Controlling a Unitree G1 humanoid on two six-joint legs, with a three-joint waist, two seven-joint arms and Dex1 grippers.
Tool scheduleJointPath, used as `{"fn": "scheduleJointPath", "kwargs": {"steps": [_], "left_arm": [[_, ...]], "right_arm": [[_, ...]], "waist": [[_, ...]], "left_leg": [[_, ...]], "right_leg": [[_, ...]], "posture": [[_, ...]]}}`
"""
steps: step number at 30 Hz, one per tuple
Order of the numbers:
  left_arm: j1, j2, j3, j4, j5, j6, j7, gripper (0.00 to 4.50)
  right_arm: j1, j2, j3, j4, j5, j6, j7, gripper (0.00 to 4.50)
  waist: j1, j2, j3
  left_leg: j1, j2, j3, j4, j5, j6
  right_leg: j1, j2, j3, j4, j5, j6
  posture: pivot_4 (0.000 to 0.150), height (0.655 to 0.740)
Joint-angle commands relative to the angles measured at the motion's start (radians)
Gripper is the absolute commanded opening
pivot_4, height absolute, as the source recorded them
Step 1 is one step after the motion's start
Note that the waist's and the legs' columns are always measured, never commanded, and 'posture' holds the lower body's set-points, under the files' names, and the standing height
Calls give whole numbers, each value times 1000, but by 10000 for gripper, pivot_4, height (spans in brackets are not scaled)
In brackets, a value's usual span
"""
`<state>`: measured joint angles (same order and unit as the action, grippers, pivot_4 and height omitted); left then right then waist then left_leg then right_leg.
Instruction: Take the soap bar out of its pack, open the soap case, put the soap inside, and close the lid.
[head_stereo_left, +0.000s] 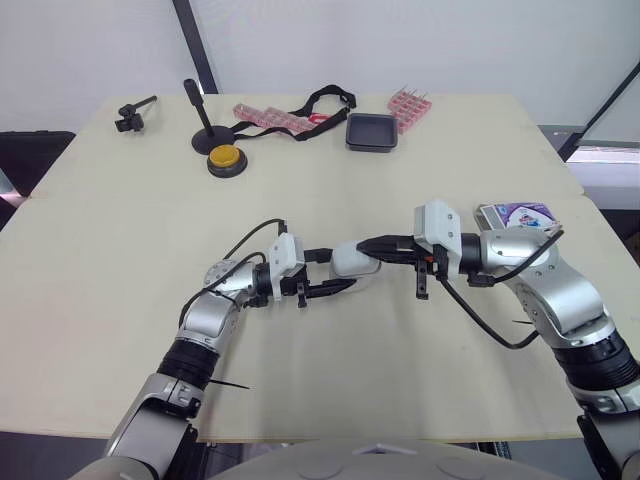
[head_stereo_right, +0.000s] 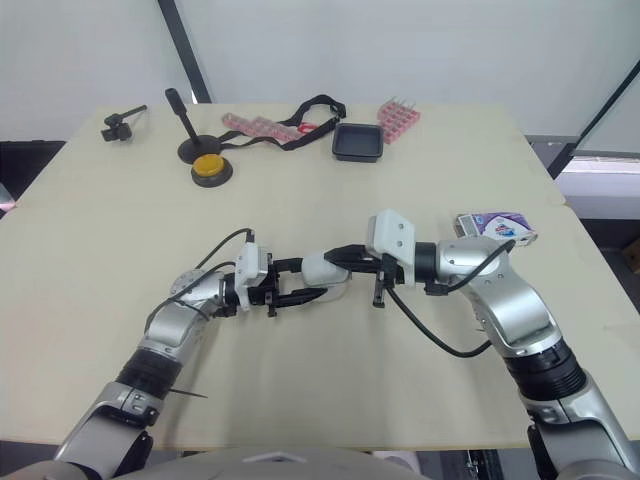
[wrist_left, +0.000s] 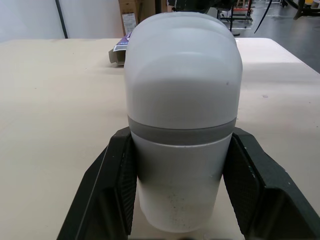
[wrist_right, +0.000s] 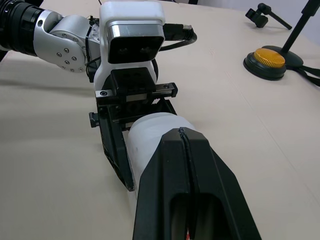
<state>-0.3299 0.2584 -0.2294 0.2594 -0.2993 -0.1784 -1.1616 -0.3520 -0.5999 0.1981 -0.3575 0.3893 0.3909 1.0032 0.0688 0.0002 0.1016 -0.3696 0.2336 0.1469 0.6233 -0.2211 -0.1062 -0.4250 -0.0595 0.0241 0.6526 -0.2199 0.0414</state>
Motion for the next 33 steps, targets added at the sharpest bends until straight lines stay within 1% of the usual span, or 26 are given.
{"fn": "scheduleJointPath", "kwargs": {"steps": [1,5,6,9,14,16,19,21,23,25,27,29,31,33], "left_arm": [[-3,9,9,-25,6,-15,5,19172],[-4,10,9,-26,7,-16,5,19172],[-5,11,9,-26,7,-15,5,19172],[-9,18,18,-32,-3,17,9,19172],[-22,32,30,-49,-31,87,5,19172],[-28,39,33,-70,-51,149,10,19172],[-29,55,35,-130,-108,323,16,19172],[-29,72,35,-184,-163,469,25,19172],[-36,94,40,-244,-242,671,51,19172],[-44,113,45,-286,-288,808,76,19172],[-66,133,53,-308,-344,988,119,19172],[-92,128,93,-304,-428,1167,172,19172],[-119,114,136,-285,-485,1313,234,19172],[-149,94,161,-238,-481,1454,326,19172]], "right_arm": [[31,-11,47,44,-26,65,-7,314],[32,11,-21,40,50,80,-8,314],[32,16,-58,45,73,66,-11,2757],[54,-4,-178,84,109,-42,25,12015],[152,-57,-264,97,129,-158,129,28832],[202,-68,-286,98,130,-204,165,34977],[273,-83,-294,103,122,-277,221,44748],[304,-87,-291,115,99,-340,245,44748],[320,-79,-291,135,83,-397,253,44748],[330,-78,-285,150,72,-437,260,44748],[339,-77,-278,160,58,-468,259,44748],[343,-70,-280,163,62,-470,243,44748],[344,-72,-278,166,60,-477,237,44748],[348,-75,-274,168,57,-479,233,44748]], "waist": [[0,0,0],[0,0,0],[0,0,0],[4,0,0],[6,0,1],[6,0,1],[5,0,1],[4,0,1],[3,0,1],[2,0,1],[4,0,1],[4,0,1],[4,0,1],[4,0,1]], "left_leg": [[0,0,0,0,0,0],[0,0,0,-1,0,-1],[0,0,0,-1,0,-1],[-1,0,0,-1,0,-1],[-3,0,0,-2,0,0],[-3,0,0,-3,0,0],[-3,0,0,-3,0,0],[-3,0,0,-3,0,0],[-3,0,0,-3,0,0],[-3,0,0,-3,0,0],[-4,0,0,-3,0,0],[-4,0,0,-3,0,0],[-4,-1,0,-3,0,0],[-4,-1,0,-3,0,0]], "right_leg": [[0,0,0,0,0,0],[0,0,0,0,0,0],[0,0,0,0,0,0],[0,0,0,-1,0,-1],[-2,0,-1,-2,0,0],[-2,0,-1,-3,0,0],[-2,0,-1,-3,-1,-2],[-2,0,-1,-3,-2,-3],[-3,0,-1,-3,-2,-4],[-3,0,-1,-3,-2,-4],[-3,0,-1,-3,-2,-4],[-3,0,-1,-3,-2,-4],[-3,0,-1,-4,-2,-4],[-3,0,-1,-4,-2,-4]], "posture": [[1500,7291],[1500,7291],[1500,7291],[1500,7291],[1500,7291],[1500,7291],[1500,7291],[1500,7291],[1500,7291],[1500,7291],[1500,7291],[1500,7291],[1500,7291],[1500,7291]]}}
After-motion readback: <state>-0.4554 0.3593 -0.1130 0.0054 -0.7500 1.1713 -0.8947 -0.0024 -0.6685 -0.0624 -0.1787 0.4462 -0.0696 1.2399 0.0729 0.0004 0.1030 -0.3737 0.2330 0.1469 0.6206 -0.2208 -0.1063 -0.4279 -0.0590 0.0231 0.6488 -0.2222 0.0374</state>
